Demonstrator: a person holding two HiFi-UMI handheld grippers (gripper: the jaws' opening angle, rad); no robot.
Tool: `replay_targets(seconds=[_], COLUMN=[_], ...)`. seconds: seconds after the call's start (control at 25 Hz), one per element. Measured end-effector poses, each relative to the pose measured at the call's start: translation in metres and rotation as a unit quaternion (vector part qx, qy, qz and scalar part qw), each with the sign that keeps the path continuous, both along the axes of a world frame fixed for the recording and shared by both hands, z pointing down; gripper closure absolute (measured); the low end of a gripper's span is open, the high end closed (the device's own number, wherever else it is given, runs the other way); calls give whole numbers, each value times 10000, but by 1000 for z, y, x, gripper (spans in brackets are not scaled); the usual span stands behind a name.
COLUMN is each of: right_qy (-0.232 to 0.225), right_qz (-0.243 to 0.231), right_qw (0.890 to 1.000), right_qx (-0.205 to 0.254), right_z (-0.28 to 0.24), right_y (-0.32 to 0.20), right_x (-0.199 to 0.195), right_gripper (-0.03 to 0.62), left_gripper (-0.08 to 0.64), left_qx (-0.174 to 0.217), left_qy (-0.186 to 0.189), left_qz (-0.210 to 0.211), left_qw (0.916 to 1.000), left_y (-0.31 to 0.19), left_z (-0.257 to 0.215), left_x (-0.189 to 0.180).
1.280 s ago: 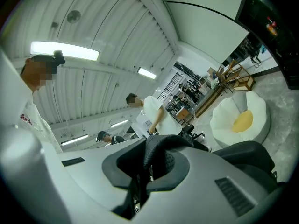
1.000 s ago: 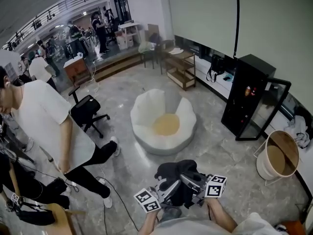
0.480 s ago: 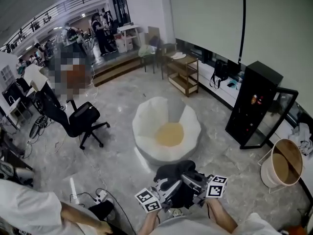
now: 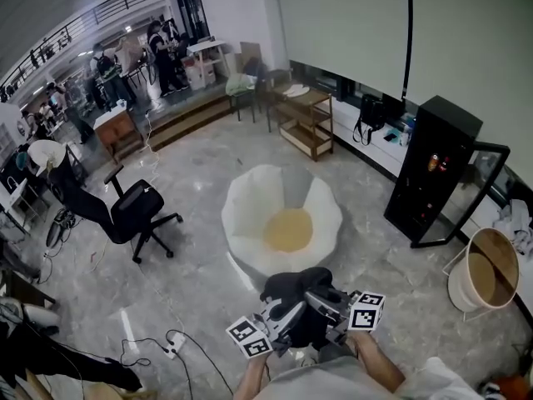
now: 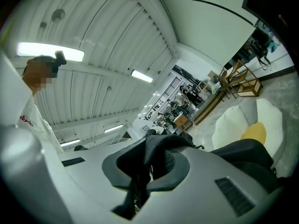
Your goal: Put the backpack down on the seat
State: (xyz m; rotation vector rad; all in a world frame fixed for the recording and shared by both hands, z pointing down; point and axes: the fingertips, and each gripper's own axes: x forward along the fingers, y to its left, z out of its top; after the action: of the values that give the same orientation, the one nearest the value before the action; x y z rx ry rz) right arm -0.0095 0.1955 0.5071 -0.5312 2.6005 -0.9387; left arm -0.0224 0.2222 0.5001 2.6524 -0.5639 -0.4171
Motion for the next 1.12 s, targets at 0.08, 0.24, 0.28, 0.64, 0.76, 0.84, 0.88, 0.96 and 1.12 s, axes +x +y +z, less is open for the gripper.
replay_targets(seconds=[0.08,0.24,0.28,0.64,0.76,0.84,0.88,0.96,1.12], right_qy=[-3,7,5,16,30,82,92,68,27], right_qz=[18,50,53,63,55,45,35,18,-11], right_qw=[10000,10000,10000,9999,9998,9997,9997,9997,9996], right_qx=[-9,-25,-30,-157,-209,-210,-216,-243,-275], right_z=[0,2,3,23,29,31,31,31,28], right_y=[-11,-30,-35,-103,-130,-151,-162,-187,-237], right_x=[-1,-3,-3,-1,0,1,1,1,4], right_gripper=[557,557,557,557,557,557,557,557,557], left_gripper=[512,512,512,512,512,512,512,512,512], left_qx=[-11,-22,-24,-189,-265,-302,-322,-348,-361], left_qy=[7,25,34,70,29,15,12,19,4], left_qz=[11,58,68,92,128,120,107,84,50], left_qw=[10000,10000,10000,9998,9996,9995,9994,9994,9993], left_y=[-11,-30,-35,-103,-131,-152,-163,-188,-239], left_z=[0,1,3,22,28,30,30,30,28], left_x=[-2,-3,-3,0,0,1,0,1,5])
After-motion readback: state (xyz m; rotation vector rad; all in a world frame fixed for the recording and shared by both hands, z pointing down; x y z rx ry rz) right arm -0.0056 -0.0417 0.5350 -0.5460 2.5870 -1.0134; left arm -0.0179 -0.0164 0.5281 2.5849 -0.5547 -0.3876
